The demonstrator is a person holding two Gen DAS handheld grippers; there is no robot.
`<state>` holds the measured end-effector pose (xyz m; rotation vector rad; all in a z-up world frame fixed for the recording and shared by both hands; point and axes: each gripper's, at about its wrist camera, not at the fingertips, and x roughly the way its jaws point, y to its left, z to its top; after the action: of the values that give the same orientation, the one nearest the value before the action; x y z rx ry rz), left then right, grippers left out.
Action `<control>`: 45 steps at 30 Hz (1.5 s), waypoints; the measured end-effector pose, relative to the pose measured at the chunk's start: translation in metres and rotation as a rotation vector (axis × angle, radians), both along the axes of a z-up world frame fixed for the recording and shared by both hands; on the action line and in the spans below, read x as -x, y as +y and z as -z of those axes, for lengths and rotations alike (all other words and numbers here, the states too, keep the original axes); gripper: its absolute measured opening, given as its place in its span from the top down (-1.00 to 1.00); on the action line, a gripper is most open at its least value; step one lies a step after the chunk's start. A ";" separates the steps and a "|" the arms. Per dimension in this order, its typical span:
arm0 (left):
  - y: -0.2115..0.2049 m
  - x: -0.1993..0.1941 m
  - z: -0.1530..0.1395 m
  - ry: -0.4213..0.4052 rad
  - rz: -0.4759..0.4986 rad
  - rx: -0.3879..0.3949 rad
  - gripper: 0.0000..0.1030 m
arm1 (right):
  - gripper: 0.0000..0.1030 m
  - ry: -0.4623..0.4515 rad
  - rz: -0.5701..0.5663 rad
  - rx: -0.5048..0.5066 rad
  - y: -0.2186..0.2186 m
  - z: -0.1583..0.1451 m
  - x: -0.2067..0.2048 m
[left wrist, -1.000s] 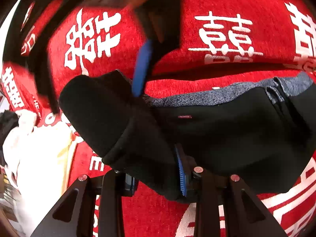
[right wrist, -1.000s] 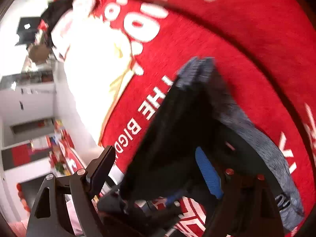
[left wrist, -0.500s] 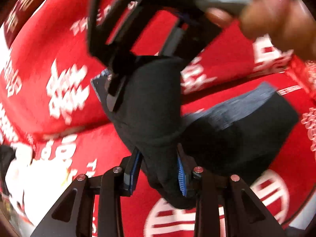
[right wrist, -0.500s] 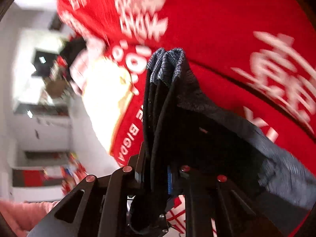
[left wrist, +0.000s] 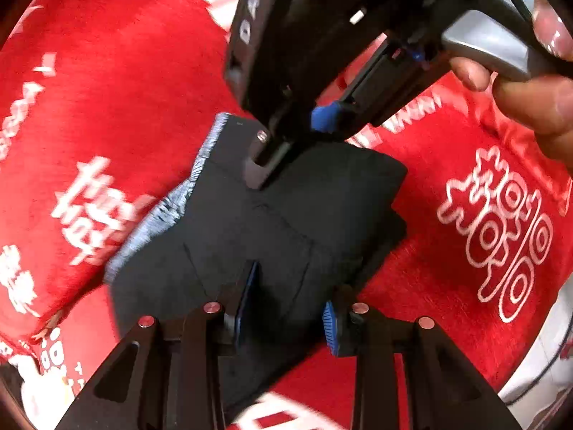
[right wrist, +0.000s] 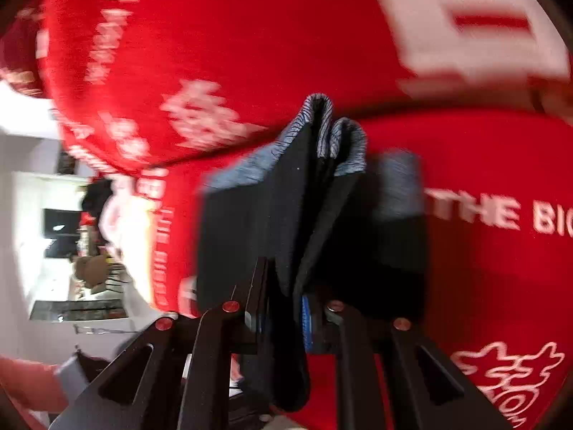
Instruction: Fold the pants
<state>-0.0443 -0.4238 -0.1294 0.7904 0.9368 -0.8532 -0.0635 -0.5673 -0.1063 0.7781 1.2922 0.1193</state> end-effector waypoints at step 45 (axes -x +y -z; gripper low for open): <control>0.161 -0.112 0.014 0.419 -0.658 -0.027 -0.83 | 0.06 0.117 0.119 0.245 0.028 0.008 0.067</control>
<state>0.0676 -0.2624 -0.1430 0.2798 1.4738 -0.4240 -0.1303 -0.5389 -0.1139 0.6564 1.3379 -0.1801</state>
